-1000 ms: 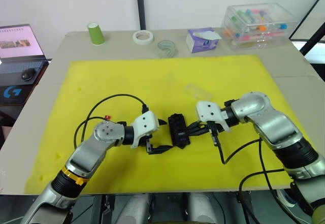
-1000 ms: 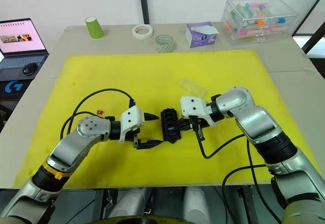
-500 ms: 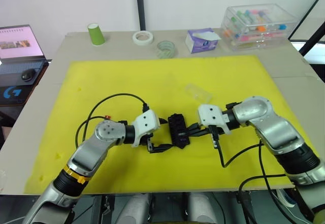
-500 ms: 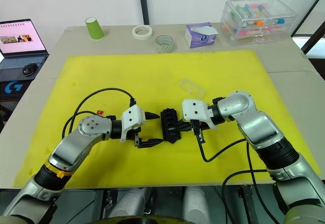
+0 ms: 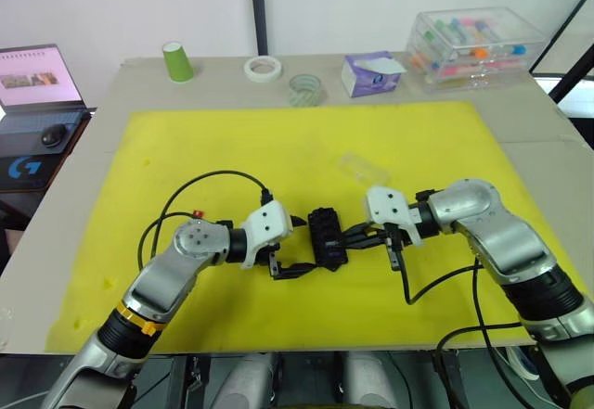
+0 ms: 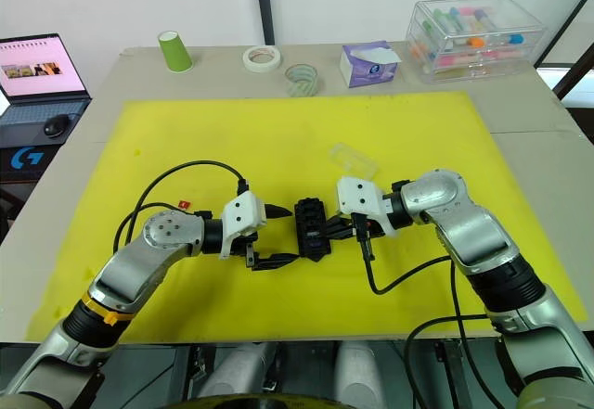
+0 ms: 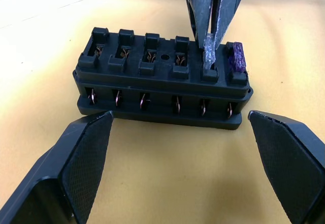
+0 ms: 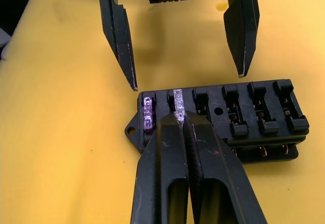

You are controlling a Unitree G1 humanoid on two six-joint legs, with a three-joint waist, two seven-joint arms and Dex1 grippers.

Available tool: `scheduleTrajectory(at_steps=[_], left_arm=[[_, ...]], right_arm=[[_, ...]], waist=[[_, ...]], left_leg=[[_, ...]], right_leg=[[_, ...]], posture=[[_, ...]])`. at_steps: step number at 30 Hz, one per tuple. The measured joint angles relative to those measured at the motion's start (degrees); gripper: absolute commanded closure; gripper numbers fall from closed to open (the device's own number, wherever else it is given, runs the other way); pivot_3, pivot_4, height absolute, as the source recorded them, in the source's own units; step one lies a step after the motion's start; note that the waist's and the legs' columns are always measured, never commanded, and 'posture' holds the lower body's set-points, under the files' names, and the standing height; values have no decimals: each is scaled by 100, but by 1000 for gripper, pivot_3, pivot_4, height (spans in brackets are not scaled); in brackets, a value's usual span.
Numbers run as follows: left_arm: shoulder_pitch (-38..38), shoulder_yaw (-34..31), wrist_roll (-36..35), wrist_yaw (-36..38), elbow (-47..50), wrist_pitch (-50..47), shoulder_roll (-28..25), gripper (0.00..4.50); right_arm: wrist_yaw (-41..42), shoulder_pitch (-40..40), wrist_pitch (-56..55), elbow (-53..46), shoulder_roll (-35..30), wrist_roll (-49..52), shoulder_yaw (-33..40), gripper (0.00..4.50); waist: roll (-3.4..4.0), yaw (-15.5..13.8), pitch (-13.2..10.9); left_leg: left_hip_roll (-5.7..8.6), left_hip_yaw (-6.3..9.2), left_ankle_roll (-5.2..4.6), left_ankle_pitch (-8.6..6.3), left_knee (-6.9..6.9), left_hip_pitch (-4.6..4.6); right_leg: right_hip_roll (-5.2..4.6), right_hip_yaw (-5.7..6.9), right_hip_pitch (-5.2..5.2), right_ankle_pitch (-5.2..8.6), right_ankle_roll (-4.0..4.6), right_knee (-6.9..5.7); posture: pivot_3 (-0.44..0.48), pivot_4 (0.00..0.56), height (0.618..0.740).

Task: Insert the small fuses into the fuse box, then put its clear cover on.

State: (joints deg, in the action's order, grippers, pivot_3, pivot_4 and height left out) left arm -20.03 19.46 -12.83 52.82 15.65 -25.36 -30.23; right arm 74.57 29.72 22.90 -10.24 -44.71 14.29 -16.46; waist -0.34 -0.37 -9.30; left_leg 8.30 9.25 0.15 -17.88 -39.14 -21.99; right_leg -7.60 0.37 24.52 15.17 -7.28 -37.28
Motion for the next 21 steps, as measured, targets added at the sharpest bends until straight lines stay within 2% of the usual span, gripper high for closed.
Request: scheduleTrajectory(at_steps=[13, 21], left_arm=[[-93, -1, 3, 9, -125, 97, 57, 26], [-100, -1, 4, 9, -158, 109, 58, 26]], right_arm=[[100, -86, -905, 463, 5, -57, -14, 4500], [122, 31, -1737, 732, 5, -398, -205, 4500]], waist=[[0, -16, 0], [-11, -16, 9]], left_leg=[[0, -1, 0, 0, 0, 9], [-2, 1, -1, -1, 14, 64]], right_leg=[[0, 0, -8, 0, 0, 0], [5, 0, -62, 1, 0, 8]], posture=[[0, 150, 740], [0, 150, 740]])
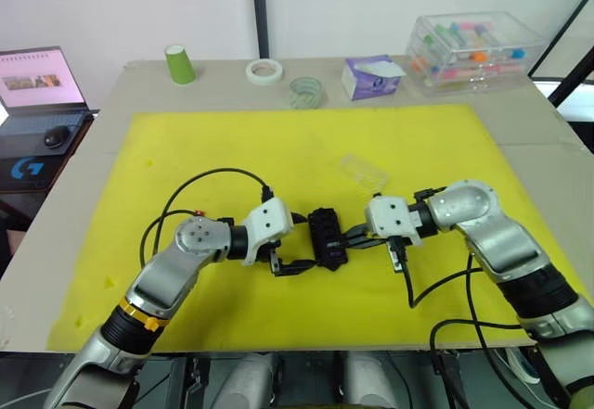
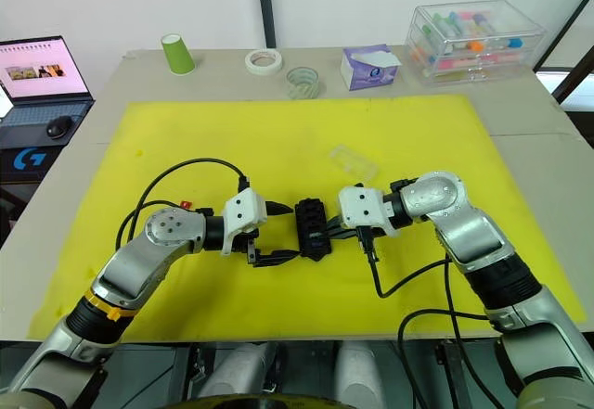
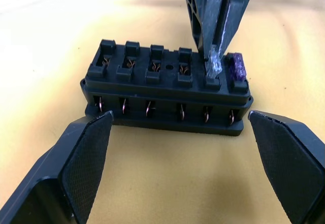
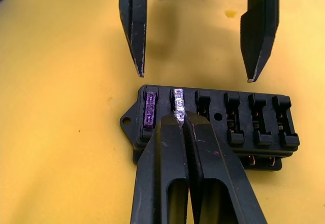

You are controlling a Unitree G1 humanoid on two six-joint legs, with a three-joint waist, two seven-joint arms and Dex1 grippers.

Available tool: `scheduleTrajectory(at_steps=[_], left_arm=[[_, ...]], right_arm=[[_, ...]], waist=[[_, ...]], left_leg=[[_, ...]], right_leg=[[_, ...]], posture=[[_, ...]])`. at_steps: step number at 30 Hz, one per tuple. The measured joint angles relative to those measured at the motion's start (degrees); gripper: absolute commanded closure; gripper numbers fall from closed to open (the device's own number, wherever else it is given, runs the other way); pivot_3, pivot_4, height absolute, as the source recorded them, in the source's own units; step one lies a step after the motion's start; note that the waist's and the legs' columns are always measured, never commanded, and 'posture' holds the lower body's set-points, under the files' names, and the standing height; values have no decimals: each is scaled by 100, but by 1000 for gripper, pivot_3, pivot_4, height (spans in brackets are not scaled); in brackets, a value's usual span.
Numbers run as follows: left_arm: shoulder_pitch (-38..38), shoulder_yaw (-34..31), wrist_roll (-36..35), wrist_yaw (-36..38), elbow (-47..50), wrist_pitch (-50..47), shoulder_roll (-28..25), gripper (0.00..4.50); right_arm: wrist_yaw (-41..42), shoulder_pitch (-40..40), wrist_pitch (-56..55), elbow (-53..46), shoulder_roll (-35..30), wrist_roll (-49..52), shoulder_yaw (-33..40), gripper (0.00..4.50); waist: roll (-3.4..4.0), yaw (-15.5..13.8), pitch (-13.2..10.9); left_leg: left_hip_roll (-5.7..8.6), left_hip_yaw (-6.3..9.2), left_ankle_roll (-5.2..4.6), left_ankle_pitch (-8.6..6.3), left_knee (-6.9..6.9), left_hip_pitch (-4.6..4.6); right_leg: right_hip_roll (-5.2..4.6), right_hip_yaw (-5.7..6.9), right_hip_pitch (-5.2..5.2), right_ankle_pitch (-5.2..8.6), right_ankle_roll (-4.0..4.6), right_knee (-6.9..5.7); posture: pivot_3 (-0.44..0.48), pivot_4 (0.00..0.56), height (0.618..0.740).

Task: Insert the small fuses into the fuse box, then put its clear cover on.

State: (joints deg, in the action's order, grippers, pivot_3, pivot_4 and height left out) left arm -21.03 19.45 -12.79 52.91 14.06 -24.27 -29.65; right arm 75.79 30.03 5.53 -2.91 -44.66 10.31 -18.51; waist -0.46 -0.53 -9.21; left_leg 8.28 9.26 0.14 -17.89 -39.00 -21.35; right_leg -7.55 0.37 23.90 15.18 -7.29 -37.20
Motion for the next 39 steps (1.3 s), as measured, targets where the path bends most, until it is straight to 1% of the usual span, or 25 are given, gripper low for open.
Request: scheduleTrajectory(at_steps=[6, 9, 17, 22, 27, 30, 39], left_arm=[[0, 0, 2, -5, 0, 1, 0, 26], [1, 0, 4, -8, 0, 1, 1, 26], [1, 1, 26, -8, 0, 18, 41, 26], [0, 0, 45, -4, -21, 100, 59, 26], [0, 0, 60, -5, -59, 109, 86, 26], [0, 0, 82, -5, -63, 112, 107, 26], [0, 0, 93, -6, -64, 111, 115, 26]], right_arm=[[70, 80, 25, 48, 1, 0, -29, 4500], [127, 113, 211, 18, 2, 17, -22, 4500], [139, 283, 1666, -238, 82, 583, 178, 4500], [112, 462, 2179, -633, 2, 812, 375, 4500], [122, 460, 2358, -717, -91, 852, 383, 4500], [148, 424, 2304, -713, -188, 801, 377, 4500], [217, 312, 2126, -675, -166, 714, 301, 4500]], waist=[[0, -1, 1], [0, -7, 1], [2, -18, -2], [2, -25, -2], [2, -27, -3], [2, -24, -3], [1, -24, -3]], left_leg=[[0, 1, 0, 0, -1, 0], [0, 0, 0, 0, -1, 0], [0, 0, 0, 0, -1, -22], [1, 0, 0, 0, -2, -44], [1, 0, 0, 0, -3, -47], [1, 0, 0, 0, -3, -48], [1, 0, 0, 0, -3, -49]], right_leg=[[0, 0, 0, 0, 0, 0], [0, 0, 0, 0, 0, 0], [-2, -1, 23, 0, 0, -1], [-3, -1, 45, 0, 0, 0], [-3, 0, 47, 0, 0, 1], [-3, 0, 48, 0, 0, 0], [-3, 0, 49, 0, 0, 0]], posture=[[0, 150, 740], [0, 150, 740], [0, 150, 740], [0, 150, 740], [0, 150, 740], [0, 150, 740], [0, 150, 740]])
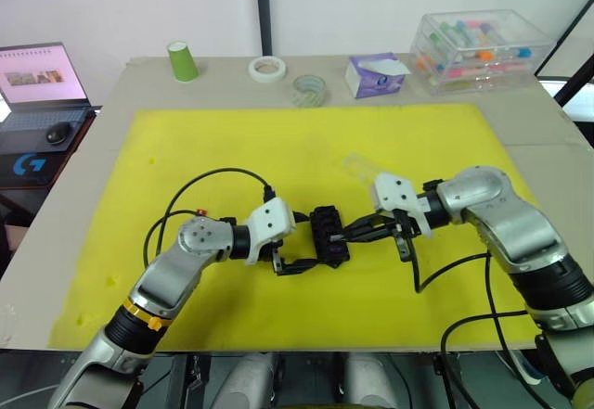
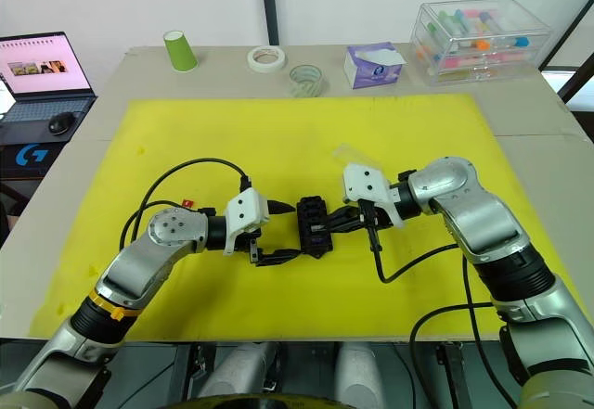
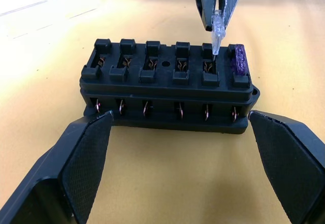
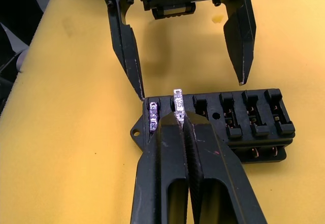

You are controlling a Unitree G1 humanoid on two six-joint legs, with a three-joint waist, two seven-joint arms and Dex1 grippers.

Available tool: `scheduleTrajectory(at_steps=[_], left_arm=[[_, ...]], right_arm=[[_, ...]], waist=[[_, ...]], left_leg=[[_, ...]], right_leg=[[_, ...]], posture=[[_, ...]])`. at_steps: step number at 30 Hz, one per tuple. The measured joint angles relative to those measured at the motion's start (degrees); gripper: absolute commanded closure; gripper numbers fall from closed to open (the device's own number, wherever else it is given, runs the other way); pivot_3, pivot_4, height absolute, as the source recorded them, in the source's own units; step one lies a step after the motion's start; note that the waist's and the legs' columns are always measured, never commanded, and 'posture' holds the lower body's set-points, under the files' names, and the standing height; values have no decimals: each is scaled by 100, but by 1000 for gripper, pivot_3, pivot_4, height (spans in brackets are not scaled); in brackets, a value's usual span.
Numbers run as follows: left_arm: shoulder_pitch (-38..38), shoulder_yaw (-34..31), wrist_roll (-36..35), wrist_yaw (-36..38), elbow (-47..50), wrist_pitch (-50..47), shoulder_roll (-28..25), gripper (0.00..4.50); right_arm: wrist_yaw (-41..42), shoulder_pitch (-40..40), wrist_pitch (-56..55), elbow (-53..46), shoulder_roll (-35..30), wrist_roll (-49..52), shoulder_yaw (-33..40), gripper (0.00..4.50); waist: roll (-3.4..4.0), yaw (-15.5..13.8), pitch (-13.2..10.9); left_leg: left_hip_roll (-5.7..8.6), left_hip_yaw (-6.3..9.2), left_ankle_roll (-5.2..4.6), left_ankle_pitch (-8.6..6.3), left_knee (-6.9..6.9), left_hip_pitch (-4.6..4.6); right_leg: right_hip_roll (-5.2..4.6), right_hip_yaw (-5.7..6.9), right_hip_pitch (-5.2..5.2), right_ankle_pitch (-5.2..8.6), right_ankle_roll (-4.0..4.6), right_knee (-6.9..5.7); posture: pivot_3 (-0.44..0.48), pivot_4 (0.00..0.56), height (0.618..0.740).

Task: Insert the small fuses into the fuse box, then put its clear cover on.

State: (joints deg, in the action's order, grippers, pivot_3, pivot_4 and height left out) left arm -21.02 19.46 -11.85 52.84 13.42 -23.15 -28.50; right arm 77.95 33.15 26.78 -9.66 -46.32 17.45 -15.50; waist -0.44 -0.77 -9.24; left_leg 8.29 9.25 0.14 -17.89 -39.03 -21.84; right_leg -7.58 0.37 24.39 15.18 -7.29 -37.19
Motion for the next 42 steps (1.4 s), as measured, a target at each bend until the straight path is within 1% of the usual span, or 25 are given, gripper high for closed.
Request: scheduleTrajectory(at_steps=[19, 31, 36, 42], left_arm=[[0, 0, 4, -13, 0, -1, -2, 26], [0, 0, 6, -9, 1, -1, -2, 26], [1, 0, 7, -9, 3, -2, -3, 26], [1, 0, 7, -9, 5, -3, -3, 26]], right_arm=[[15, 15, -386, 375, 191, -209, -154, 4500], [3, 58, -374, 439, 249, -263, -154, 4500], [4, 145, -62, 402, 248, -93, -105, 4500], [-3, 182, -15, 341, 246, -90, -90, 4500]], waist=[[0, 2, 0], [0, 1, 0], [0, 2, 0], [0, 0, 0]], left_leg=[[0, 0, 0, 0, 0, 0], [0, 0, 0, 0, 0, 0], [0, 0, 0, 0, 0, 0], [0, 0, 0, 0, 0, -1]], right_leg=[[0, 0, 1, 0, 0, 0], [0, 0, 1, 0, 0, 0], [0, 0, 1, 0, 0, 0], [0, 0, 1, 0, 0, 0]], posture=[[0, 150, 740], [0, 150, 740], [0, 150, 740], [0, 150, 740]])
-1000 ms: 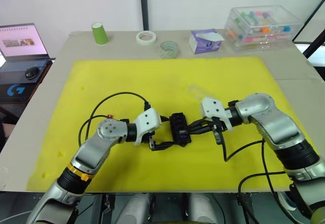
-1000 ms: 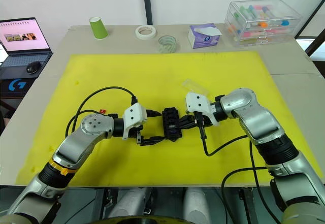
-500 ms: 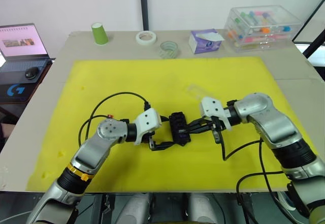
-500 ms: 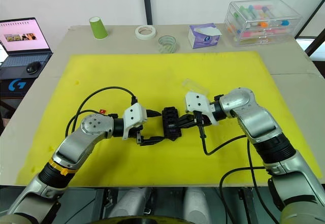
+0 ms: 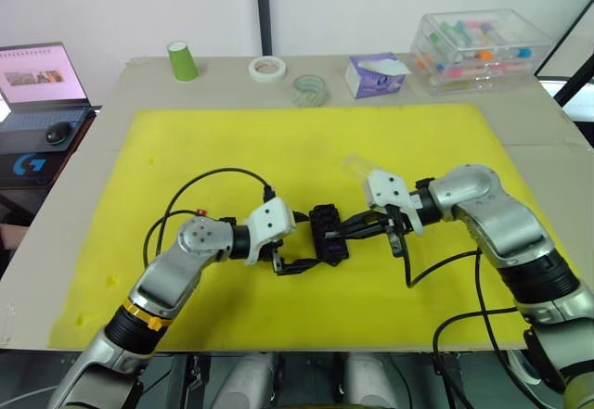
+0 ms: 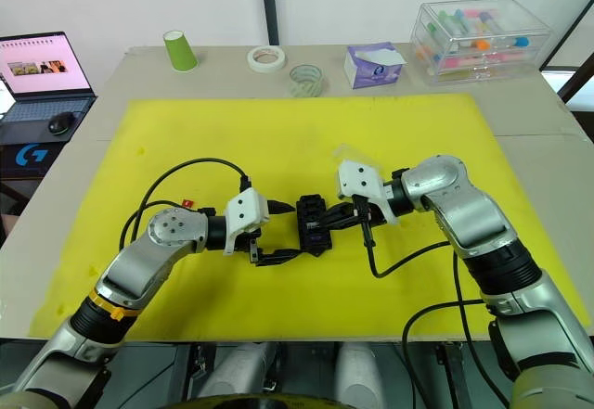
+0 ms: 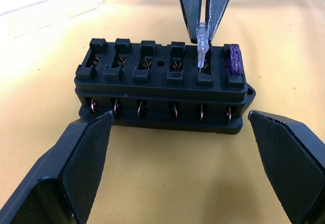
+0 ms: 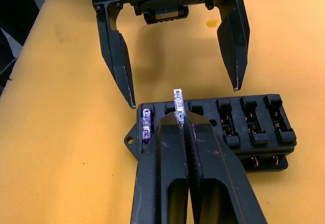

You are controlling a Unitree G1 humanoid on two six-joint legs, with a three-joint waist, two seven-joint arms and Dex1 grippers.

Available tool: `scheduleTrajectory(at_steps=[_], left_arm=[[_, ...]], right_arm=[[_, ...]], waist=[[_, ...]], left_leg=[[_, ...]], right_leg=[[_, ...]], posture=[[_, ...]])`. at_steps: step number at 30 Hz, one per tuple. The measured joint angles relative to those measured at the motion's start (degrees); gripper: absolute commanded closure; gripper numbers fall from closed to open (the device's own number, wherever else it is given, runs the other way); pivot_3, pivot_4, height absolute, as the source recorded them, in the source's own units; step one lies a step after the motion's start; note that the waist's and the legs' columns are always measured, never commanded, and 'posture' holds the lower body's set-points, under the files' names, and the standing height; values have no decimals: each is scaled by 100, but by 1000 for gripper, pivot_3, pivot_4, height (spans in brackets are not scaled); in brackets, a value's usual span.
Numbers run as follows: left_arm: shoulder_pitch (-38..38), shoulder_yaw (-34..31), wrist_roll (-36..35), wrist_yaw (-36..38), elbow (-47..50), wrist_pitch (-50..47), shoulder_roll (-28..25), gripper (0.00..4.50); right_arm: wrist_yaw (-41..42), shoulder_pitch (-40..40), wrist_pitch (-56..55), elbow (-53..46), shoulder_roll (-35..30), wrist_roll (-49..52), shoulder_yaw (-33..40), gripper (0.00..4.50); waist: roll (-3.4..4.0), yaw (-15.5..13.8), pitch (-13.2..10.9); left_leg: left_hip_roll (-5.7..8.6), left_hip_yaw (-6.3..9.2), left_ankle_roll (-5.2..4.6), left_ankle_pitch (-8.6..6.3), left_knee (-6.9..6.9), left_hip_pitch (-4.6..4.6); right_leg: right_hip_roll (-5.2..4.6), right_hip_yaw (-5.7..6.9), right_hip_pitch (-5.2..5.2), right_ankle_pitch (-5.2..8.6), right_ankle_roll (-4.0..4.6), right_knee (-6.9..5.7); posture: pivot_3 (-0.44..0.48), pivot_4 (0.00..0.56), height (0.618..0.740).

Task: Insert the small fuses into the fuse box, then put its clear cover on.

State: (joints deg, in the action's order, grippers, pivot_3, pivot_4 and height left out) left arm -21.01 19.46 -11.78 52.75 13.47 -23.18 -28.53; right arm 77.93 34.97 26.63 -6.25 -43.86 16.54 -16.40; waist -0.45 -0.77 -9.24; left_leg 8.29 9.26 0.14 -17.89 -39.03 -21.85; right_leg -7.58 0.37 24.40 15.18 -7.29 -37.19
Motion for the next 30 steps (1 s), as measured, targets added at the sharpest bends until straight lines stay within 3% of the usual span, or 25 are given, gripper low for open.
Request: scheduleTrajectory(at_steps=[30], left_arm=[[0, 0, 2, 7, 0, 0, 0, 26]], right_arm=[[-55, -146, -338, -7, -14, -311, -76, 4500]], waist=[[0, 2, 0]], left_leg=[[0, 0, 0, 0, 0, 0]], right_leg=[[0, 0, 1, 0, 0, 0]], posture=[[0, 150, 740]])
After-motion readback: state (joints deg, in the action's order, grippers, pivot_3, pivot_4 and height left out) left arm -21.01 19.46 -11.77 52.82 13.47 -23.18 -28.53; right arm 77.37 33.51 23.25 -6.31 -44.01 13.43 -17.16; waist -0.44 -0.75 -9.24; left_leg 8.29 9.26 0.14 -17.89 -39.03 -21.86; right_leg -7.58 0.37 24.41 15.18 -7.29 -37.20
